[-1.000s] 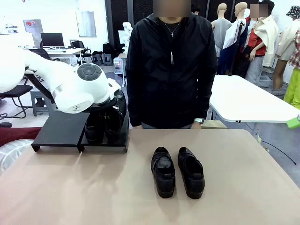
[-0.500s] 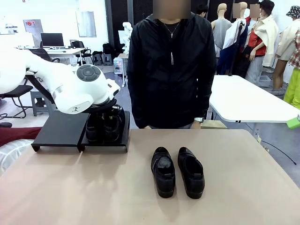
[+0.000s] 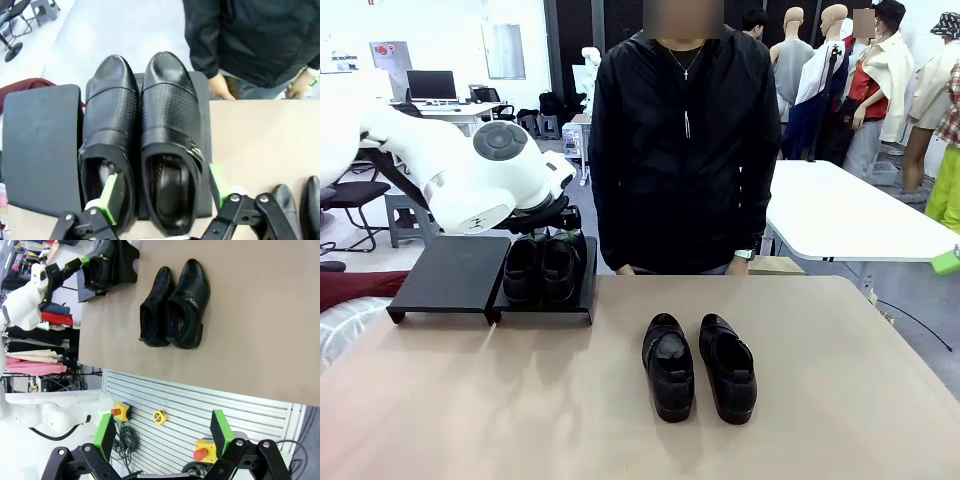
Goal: Organize the shoes by placing them on the stand.
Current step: Place the Shoe from the middle of the table onto the Shoes Stand.
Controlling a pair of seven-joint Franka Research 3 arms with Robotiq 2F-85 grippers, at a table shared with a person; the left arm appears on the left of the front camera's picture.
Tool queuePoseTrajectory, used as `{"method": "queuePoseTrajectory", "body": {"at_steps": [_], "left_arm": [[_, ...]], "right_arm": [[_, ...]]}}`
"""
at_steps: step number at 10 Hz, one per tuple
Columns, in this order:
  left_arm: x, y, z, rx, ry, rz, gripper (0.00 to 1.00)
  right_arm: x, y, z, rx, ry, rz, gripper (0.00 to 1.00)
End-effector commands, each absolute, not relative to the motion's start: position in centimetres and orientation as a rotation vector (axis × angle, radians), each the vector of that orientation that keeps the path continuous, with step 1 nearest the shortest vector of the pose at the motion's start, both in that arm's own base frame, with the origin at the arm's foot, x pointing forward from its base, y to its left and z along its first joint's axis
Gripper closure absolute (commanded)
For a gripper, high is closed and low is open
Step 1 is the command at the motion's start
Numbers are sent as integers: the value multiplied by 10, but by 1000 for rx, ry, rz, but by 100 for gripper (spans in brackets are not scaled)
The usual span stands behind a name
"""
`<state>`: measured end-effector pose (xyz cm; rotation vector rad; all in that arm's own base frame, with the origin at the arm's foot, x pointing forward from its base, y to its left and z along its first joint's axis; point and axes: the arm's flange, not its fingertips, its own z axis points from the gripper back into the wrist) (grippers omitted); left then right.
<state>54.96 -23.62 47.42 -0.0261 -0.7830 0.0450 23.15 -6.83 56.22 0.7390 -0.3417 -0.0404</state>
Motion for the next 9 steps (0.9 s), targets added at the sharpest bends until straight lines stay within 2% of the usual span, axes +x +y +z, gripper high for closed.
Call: {"method": "queuePoseTrajectory", "body": {"at_steps": [1, 3, 6, 8, 9], "left_arm": [[497, -227, 511, -74, -724, 10, 0], [436, -210, 549, -209, -539, -79, 0], [351, -152, 583, -324, -420, -338, 0], [343, -86, 592, -395, -254, -422, 0], [345, -48, 587, -495, -203, -542, 0]], "right_arm": [[232, -69, 565, 761, -351, -26, 0], [232, -69, 565, 761, -351, -26, 0], [232, -69, 565, 761, -351, -26, 0], [232, -69, 565, 761, -351, -26, 0], [232, -69, 565, 761, -351, -26, 0]]}}
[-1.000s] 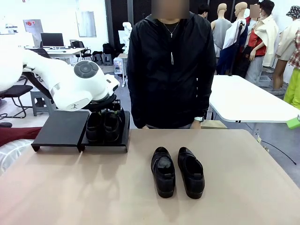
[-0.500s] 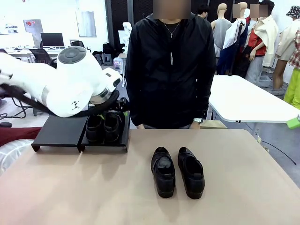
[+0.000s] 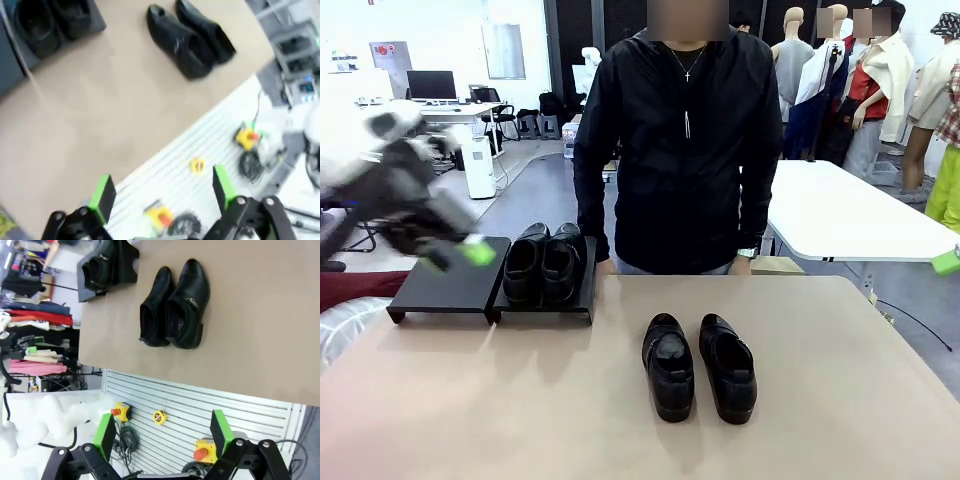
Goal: Organize the shoes by placing them on the stand.
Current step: Place the Shoe from the middle of the table onto the Shoes Stand, then pick up one Shoe and place it in the middle of the table.
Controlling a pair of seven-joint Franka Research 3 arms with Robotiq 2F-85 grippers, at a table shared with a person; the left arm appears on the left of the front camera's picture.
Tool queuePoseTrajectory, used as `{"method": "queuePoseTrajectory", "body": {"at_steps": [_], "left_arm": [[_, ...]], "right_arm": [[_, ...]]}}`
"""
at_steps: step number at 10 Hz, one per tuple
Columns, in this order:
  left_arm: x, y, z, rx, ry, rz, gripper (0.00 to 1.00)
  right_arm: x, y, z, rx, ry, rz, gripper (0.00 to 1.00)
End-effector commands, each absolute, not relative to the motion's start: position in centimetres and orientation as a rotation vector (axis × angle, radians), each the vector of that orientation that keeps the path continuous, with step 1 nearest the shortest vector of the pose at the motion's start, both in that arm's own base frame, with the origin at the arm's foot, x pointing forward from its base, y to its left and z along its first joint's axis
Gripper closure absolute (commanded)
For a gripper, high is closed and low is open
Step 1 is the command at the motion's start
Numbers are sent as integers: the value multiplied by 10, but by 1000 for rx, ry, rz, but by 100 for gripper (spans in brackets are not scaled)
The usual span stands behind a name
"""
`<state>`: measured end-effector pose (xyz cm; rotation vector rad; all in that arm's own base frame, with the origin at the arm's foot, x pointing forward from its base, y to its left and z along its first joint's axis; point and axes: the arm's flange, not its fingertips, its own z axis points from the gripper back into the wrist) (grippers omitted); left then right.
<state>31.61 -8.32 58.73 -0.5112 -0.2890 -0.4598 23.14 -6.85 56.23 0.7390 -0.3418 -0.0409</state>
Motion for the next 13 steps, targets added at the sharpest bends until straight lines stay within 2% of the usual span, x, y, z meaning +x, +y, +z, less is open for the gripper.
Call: {"method": "queuePoseTrajectory", "body": {"at_steps": [1, 3, 4, 5, 13], "left_arm": [[340, -4, 570, -688, -219, -595, 0], [334, 29, 541, -933, -307, -530, 0], [341, 30, 524, -950, -295, -485, 0], [319, 38, 557, -811, -324, -577, 0], [319, 38, 557, -811, -324, -577, 0]], "right_arm": [[232, -69, 565, 761, -351, -26, 0], [232, -69, 565, 761, -351, -26, 0], [232, -69, 565, 761, -351, -26, 0], [232, -69, 565, 761, -351, -26, 0], [232, -69, 565, 761, -351, -26, 0]]}}
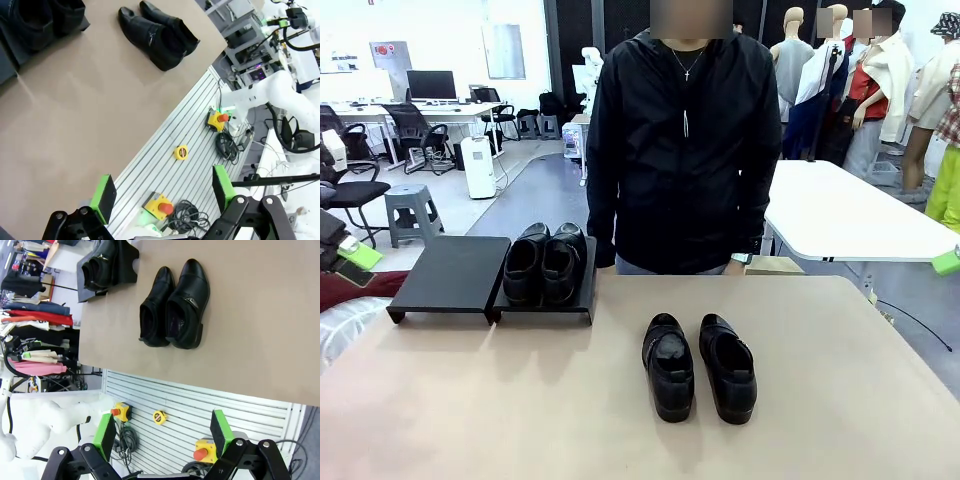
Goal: Organize the shoes by placing them on the stand.
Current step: Pick up one Shoe and place it in the middle of the table.
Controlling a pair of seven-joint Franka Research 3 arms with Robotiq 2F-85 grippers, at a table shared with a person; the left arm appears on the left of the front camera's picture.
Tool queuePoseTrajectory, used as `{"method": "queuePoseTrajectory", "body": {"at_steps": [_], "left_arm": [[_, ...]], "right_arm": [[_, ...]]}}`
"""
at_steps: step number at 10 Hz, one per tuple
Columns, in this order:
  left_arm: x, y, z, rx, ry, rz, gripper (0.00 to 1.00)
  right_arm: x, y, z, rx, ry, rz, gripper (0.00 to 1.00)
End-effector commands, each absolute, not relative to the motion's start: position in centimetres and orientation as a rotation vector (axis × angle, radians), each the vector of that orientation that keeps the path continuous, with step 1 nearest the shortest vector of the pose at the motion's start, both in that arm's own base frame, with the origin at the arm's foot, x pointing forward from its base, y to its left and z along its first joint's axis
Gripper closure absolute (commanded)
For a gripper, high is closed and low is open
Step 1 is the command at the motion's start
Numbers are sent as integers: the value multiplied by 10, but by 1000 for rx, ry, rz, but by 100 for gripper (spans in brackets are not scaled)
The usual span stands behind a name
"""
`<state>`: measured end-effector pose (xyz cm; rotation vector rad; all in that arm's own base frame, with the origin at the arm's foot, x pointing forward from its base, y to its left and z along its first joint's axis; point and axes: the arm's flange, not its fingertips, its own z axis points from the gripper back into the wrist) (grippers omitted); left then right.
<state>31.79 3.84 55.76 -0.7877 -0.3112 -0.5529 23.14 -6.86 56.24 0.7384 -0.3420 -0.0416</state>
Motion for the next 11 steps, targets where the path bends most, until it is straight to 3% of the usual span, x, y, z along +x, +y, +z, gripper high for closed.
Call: {"method": "queuePoseTrajectory", "body": {"at_steps": [1, 4, 6, 8, 10, 11], "left_arm": [[319, 38, 557, -811, -324, -577, 0], [319, 38, 557, -811, -324, -577, 0], [319, 38, 557, -811, -324, -577, 0], [319, 38, 557, -811, -324, -577, 0], [319, 38, 557, -811, -324, -577, 0], [319, 38, 557, -811, -324, -577, 0]], "right_arm": [[232, -69, 565, 761, -351, -26, 0], [221, -56, 570, 667, -322, -111, 0], [281, 83, 567, 515, -207, 38, 0], [324, 213, 525, 356, -146, 120, 0], [328, 288, 474, 237, -133, 191, 0], [327, 286, 473, 220, -167, 173, 0]]}}
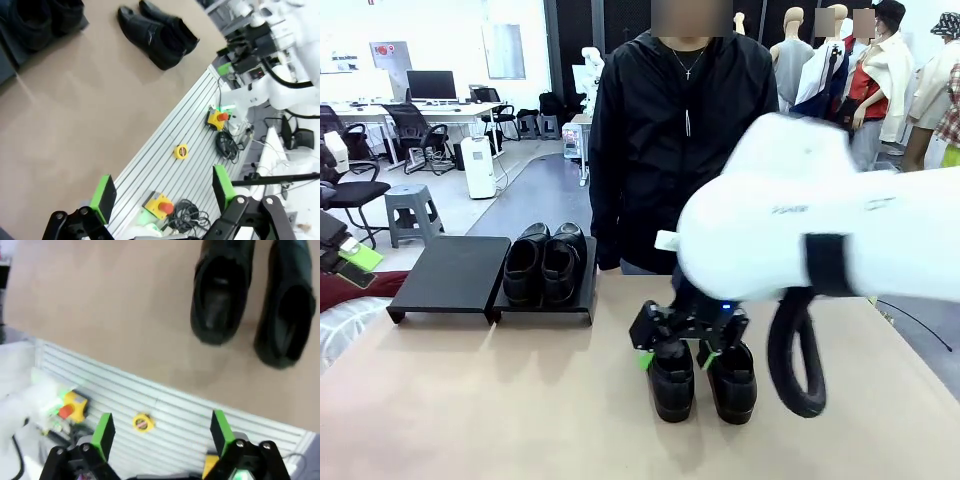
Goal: Organize the shoes by placing them on the stand.
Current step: Pick up one Shoe and place it in the middle of the table.
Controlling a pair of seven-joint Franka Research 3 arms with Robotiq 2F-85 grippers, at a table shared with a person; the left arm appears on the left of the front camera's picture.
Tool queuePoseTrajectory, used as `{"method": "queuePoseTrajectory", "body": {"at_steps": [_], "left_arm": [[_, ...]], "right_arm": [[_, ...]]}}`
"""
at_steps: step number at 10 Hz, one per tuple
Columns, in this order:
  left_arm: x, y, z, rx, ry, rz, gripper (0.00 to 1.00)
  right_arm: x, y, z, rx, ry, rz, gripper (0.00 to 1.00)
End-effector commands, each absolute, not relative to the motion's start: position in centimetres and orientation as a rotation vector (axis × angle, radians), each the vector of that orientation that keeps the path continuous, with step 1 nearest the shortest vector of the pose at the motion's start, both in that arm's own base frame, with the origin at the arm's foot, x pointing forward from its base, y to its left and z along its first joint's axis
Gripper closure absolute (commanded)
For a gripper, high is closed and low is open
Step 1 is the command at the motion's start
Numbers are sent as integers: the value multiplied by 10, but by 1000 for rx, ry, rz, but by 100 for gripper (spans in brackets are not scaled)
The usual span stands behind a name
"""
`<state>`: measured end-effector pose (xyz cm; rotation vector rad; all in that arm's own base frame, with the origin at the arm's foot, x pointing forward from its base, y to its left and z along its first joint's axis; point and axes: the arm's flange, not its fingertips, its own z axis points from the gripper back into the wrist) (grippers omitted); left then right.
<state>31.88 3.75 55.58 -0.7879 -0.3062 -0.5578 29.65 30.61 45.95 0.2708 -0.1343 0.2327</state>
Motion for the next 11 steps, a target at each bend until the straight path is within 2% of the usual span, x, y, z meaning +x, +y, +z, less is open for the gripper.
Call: {"method": "queuePoseTrajectory", "body": {"at_steps": [1, 3, 4, 5, 6, 11], "left_arm": [[319, 38, 557, -811, -324, -577, 0], [319, 38, 557, -811, -324, -577, 0], [319, 38, 557, -811, -324, -577, 0], [319, 38, 557, -811, -324, -577, 0], [319, 38, 557, -811, -324, -577, 0], [319, 38, 557, -811, -324, -577, 0]], "right_arm": [[281, 283, 475, 316, -127, 218, 0], [281, 283, 475, 316, -127, 218, 0], [300, 300, 461, 287, -124, 239, 0], [323, 316, 454, 145, -81, 208, 0], [341, 312, 450, 95, -96, 118, 0], [400, 287, 397, 129, -101, 23, 0]]}}
